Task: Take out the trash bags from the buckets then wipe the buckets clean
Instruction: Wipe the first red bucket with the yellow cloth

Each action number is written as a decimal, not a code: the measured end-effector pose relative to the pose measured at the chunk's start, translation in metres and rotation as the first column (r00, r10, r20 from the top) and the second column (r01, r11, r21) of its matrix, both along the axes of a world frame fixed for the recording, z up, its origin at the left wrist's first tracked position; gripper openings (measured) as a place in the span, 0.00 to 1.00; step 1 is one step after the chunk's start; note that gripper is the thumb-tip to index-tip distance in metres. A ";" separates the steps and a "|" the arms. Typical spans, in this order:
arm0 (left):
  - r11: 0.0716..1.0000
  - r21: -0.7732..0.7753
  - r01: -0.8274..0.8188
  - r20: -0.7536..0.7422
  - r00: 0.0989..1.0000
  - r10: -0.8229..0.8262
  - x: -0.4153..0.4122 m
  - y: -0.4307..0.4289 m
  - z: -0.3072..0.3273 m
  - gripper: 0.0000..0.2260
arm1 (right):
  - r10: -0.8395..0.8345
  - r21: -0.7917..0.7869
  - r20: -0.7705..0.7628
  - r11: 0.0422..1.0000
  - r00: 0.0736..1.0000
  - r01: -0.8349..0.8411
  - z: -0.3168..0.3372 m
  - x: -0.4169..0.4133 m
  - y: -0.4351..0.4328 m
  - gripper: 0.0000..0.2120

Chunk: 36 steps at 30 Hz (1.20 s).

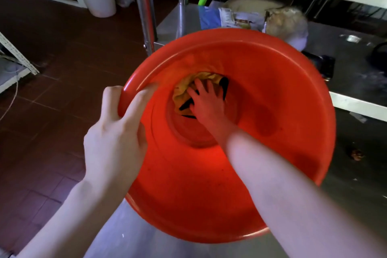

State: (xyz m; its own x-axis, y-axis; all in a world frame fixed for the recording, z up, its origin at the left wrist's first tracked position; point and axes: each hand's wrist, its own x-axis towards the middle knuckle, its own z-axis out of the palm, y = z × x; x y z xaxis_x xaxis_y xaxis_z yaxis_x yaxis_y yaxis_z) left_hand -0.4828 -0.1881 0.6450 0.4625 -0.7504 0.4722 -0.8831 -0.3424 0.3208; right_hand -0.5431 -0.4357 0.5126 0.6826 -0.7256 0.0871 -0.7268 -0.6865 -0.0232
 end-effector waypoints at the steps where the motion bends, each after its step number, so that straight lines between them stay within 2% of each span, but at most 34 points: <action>1: 1.000 -0.004 -0.007 -0.007 1.000 0.007 0.000 0.000 0.000 0.33 | -0.026 0.004 0.003 1.000 1.000 0.026 0.000 -0.008 -0.004 0.27; 4: 1.000 -0.001 -0.015 -0.010 1.000 0.015 -0.006 -0.001 0.001 0.33 | -0.188 0.059 0.052 0.981 0.981 0.185 -0.005 -0.033 -0.007 0.30; 6: 1.000 0.003 -0.018 -0.015 1.000 0.018 -0.009 -0.002 0.001 0.33 | -0.238 0.089 0.037 0.968 0.970 0.234 -0.010 -0.046 -0.005 0.29; 11: 1.000 -0.008 -0.024 -0.029 0.999 0.024 -0.011 0.000 0.001 0.33 | -0.227 0.195 -0.073 0.952 0.971 0.237 -0.026 -0.077 0.005 0.30; 14: 0.999 -0.021 -0.027 -0.023 0.999 0.026 -0.008 0.000 0.000 0.32 | -0.212 0.258 -0.145 0.935 0.966 0.244 -0.038 -0.082 0.029 0.27; 17: 0.999 -0.030 -0.029 -0.025 0.999 0.028 -0.005 -0.001 -0.002 0.33 | -0.208 0.415 -0.183 0.870 0.961 0.268 -0.048 -0.069 0.060 0.24; 19: 0.999 -0.036 -0.020 -0.020 1.000 0.020 -0.004 -0.001 -0.004 0.33 | -0.197 0.547 -0.136 0.802 0.971 0.239 -0.052 -0.050 0.072 0.21; 22: 0.999 -0.039 -0.009 -0.001 1.000 0.009 0.002 0.000 -0.006 0.33 | -0.163 0.703 0.057 0.707 0.985 0.076 -0.047 -0.012 0.085 0.20; 24: 0.999 -0.037 -0.006 -0.004 1.000 0.006 0.007 0.002 -0.007 0.32 | -0.167 0.706 0.187 0.708 0.968 -0.014 -0.040 0.009 0.092 0.21; 26: 0.999 -0.033 -0.013 -0.016 1.000 0.013 0.007 0.004 -0.008 0.32 | -0.121 0.651 0.218 0.758 0.968 -0.052 -0.039 0.015 0.093 0.21; 28: 0.999 -0.036 -0.019 -0.016 1.000 0.019 0.005 0.004 -0.009 0.33 | 0.006 0.600 0.143 0.795 0.990 -0.091 -0.044 0.003 0.090 0.20; 31: 0.999 -0.025 -0.034 -0.028 0.999 0.034 0.007 0.003 -0.008 0.33 | 0.149 0.565 -0.097 0.822 0.984 -0.068 -0.046 -0.028 0.087 0.18; 33: 0.999 -0.025 -0.029 -0.044 0.999 0.028 0.010 0.004 -0.007 0.32 | 0.139 0.477 -0.238 0.879 0.961 -0.009 -0.043 -0.055 0.077 0.20; 36: 1.000 -0.024 -0.002 -0.035 0.999 0.001 0.007 0.004 -0.008 0.32 | 0.052 0.246 -0.536 0.964 0.843 0.097 -0.023 -0.086 0.046 0.21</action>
